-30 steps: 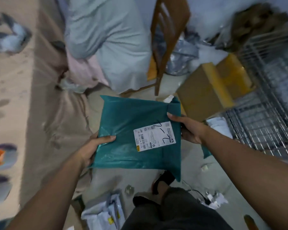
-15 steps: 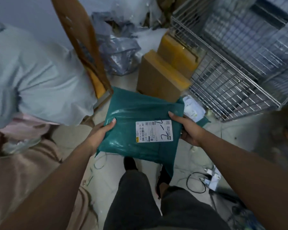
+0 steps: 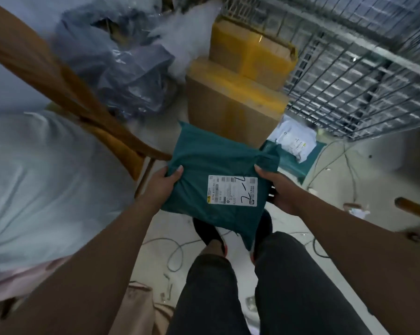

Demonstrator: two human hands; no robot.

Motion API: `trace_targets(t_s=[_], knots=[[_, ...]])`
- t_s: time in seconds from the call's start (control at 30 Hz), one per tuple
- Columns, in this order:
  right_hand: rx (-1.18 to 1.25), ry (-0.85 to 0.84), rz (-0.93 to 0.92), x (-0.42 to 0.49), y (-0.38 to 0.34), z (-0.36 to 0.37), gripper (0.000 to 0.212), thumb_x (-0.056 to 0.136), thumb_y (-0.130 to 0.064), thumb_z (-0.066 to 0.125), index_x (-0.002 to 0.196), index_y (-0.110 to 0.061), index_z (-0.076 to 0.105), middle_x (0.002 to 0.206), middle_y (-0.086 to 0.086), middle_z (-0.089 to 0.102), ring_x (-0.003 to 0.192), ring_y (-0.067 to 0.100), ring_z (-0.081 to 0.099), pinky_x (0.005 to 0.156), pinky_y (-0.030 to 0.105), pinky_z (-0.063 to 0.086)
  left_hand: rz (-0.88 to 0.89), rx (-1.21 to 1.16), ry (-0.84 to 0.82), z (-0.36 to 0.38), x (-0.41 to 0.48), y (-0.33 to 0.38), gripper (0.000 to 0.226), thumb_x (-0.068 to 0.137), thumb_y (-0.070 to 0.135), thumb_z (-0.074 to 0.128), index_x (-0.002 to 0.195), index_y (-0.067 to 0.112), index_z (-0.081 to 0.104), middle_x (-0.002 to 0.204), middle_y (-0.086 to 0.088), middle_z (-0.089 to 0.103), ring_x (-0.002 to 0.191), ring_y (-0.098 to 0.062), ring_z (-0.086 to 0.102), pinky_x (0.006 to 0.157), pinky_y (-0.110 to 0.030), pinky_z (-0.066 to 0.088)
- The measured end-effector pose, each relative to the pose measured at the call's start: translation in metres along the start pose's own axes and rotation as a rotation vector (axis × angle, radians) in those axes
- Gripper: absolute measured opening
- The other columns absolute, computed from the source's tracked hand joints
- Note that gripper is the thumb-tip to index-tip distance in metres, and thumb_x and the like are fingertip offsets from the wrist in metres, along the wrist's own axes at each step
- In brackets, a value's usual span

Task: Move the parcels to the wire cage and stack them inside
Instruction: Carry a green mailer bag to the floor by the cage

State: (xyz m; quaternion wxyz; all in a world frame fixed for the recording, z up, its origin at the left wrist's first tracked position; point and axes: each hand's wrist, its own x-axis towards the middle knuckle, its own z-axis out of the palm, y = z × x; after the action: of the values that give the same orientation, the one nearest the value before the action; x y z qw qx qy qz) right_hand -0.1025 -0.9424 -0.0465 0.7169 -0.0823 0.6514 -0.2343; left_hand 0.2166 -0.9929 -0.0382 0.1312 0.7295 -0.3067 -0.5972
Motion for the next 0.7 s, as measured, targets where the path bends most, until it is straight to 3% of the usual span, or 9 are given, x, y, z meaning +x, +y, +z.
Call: trace_targets(t_s=[0.1,0.13,0.2,0.27,0.37,0.47,0.6,0.7], knots=[[0.053,0.035,0.03,0.066,0.005,0.012,0.041,0.089,-0.049,0.078,0.122,-0.026,0.071,0.102,-0.007,0.081,0.104,0.021,0.073,0.094,0.042,0.059,-0.047,0.034,0.012,0.006,0.076,-0.006,0.03,0.094,0.057,0.068,0.115,0.037,0.06,0.086,0.024,0.065,0.069,0.001,0.068,0.048,-0.012,0.05],[0.068,0.045,0.036,0.093,0.008,0.015,0.041,0.09,-0.048,0.077,0.123,-0.025,0.07,0.1,-0.007,0.082,0.105,0.022,0.073,0.094,0.043,0.059,-0.046,0.057,0.011,0.009,0.105,-0.012,0.034,0.095,0.056,0.067,0.12,0.033,0.061,0.088,0.022,0.065,0.07,0.0,0.067,0.049,-0.013,0.051],[0.077,0.044,0.044,0.147,0.016,0.018,0.04,0.092,-0.047,0.076,0.124,-0.024,0.07,0.099,-0.007,0.082,0.104,0.021,0.072,0.095,0.042,0.058,-0.054,0.087,0.007,0.015,0.163,-0.028,0.05,0.096,0.056,0.066,0.135,0.024,0.06,0.1,0.013,0.066,0.083,-0.006,0.065,0.064,-0.021,0.053],[0.069,0.035,0.045,0.206,0.027,0.02,0.04,0.092,-0.045,0.075,0.125,-0.024,0.069,0.099,-0.007,0.082,0.104,0.021,0.072,0.092,0.04,0.059,-0.065,0.097,0.019,0.019,0.222,-0.051,0.063,0.095,0.057,0.066,0.143,0.016,0.056,0.118,0.004,0.068,0.098,-0.017,0.067,0.088,-0.034,0.057],[0.068,0.031,0.045,0.29,0.045,0.02,0.042,0.092,-0.044,0.076,0.127,-0.023,0.068,0.1,-0.008,0.082,0.104,0.02,0.072,0.082,0.037,0.059,-0.043,0.118,0.04,0.026,0.3,-0.081,0.068,0.094,0.059,0.066,0.147,0.017,0.055,0.14,-0.004,0.064,0.121,-0.028,0.064,0.11,-0.046,0.05],[0.061,0.012,0.037,0.354,0.063,0.022,0.045,0.091,-0.045,0.077,0.13,-0.024,0.067,0.103,-0.009,0.081,0.106,0.02,0.072,0.08,0.037,0.059,0.005,0.162,0.061,0.032,0.356,-0.107,0.065,0.097,0.057,0.064,0.147,0.016,0.055,0.14,-0.004,0.064,0.12,-0.027,0.063,0.108,-0.04,0.05],[0.094,0.016,0.03,0.405,0.084,0.022,0.046,0.091,-0.047,0.076,0.131,-0.028,0.064,0.103,-0.012,0.081,0.111,0.021,0.069,0.087,0.04,0.057,0.056,0.15,0.061,0.045,0.401,-0.129,0.053,0.102,0.044,0.064,0.144,0.014,0.058,0.122,0.003,0.067,0.111,-0.02,0.067,0.089,-0.026,0.053],[0.086,0.014,0.034,0.427,0.096,0.019,0.045,0.094,-0.047,0.073,0.133,-0.031,0.059,0.113,-0.01,0.078,0.112,0.02,0.067,0.089,0.041,0.056,0.076,0.19,0.048,0.054,0.428,-0.14,0.052,0.103,0.042,0.063,0.146,0.013,0.057,0.132,-0.003,0.067,0.118,-0.026,0.065,0.101,-0.034,0.054]])
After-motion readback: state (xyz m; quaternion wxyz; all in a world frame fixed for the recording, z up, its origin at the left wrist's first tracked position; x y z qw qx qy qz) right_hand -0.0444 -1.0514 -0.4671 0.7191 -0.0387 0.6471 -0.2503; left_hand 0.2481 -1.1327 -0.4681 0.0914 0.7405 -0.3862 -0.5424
